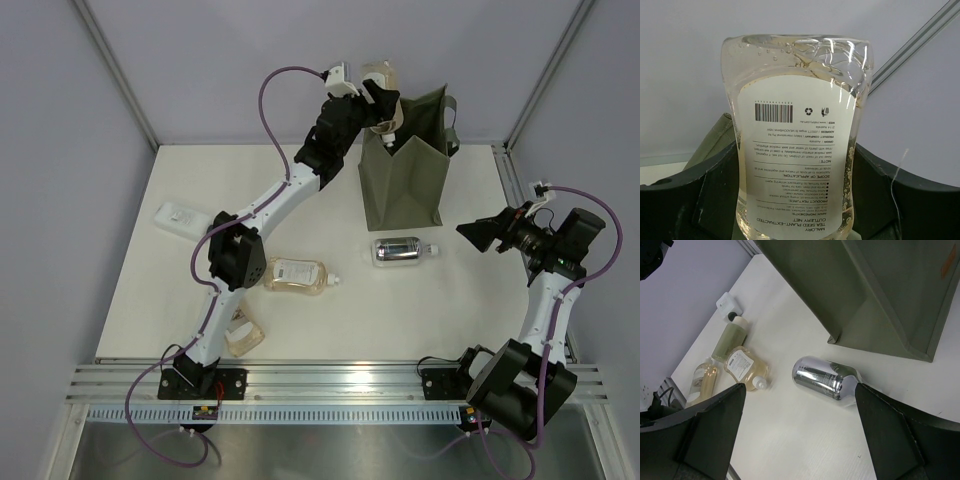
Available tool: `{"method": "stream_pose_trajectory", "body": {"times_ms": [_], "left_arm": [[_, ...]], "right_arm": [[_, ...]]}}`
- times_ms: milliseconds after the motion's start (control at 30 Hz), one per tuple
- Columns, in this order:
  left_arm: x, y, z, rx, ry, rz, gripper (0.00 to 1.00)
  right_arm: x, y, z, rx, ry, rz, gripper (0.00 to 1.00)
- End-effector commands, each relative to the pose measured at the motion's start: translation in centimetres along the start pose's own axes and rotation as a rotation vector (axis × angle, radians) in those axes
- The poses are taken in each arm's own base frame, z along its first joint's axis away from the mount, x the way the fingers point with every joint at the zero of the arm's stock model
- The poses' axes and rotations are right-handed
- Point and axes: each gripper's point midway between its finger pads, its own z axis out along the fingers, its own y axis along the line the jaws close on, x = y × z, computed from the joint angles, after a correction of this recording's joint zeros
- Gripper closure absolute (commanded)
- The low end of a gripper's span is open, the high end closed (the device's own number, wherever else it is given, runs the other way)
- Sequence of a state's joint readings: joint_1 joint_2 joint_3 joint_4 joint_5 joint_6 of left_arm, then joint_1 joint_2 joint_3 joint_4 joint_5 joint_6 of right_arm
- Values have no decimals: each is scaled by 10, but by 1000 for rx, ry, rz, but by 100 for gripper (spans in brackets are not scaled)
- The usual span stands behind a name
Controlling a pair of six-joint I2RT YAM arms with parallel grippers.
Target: Place the personal care products into the canvas bag
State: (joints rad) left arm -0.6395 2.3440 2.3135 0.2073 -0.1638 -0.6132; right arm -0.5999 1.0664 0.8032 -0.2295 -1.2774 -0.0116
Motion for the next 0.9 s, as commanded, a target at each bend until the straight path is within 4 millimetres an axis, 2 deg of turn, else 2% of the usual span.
{"method": "stream_pose_trajectory", "body": {"times_ms": [0, 167, 367, 467, 567, 600, 633, 667, 767, 867], "left_arm": [[-103, -65, -21, 155, -201, 26, 92], [-98, -63, -21, 155, -185, 52, 91], [-103, -68, -22, 167, -199, 53, 90], [-96, -67, -21, 168, -184, 56, 83], [-79, -69, -21, 183, -138, 68, 70], [-74, -71, -22, 196, -117, 72, 64], [-70, -73, -23, 201, -106, 82, 50], [-62, -72, -24, 197, -89, 86, 43], [-61, -75, -28, 196, -76, 83, 25], [-66, -79, -31, 199, -78, 88, 3]], "right_arm": [[0, 2, -1, -27, 0, -31, 1], [0, 3, -1, -30, -1, -40, 1], [0, 3, -1, -30, -1, -39, 1], [0, 2, -1, -29, 0, -34, 0], [0, 2, -1, -30, 1, -34, 0], [-1, 3, -1, -29, -1, -39, 1], [0, 3, -1, -30, 0, -37, 1], [0, 3, -1, -30, 0, -39, 1], [0, 3, -1, -30, 1, -37, 0], [1, 4, -1, -38, 4, -44, 1]]}}
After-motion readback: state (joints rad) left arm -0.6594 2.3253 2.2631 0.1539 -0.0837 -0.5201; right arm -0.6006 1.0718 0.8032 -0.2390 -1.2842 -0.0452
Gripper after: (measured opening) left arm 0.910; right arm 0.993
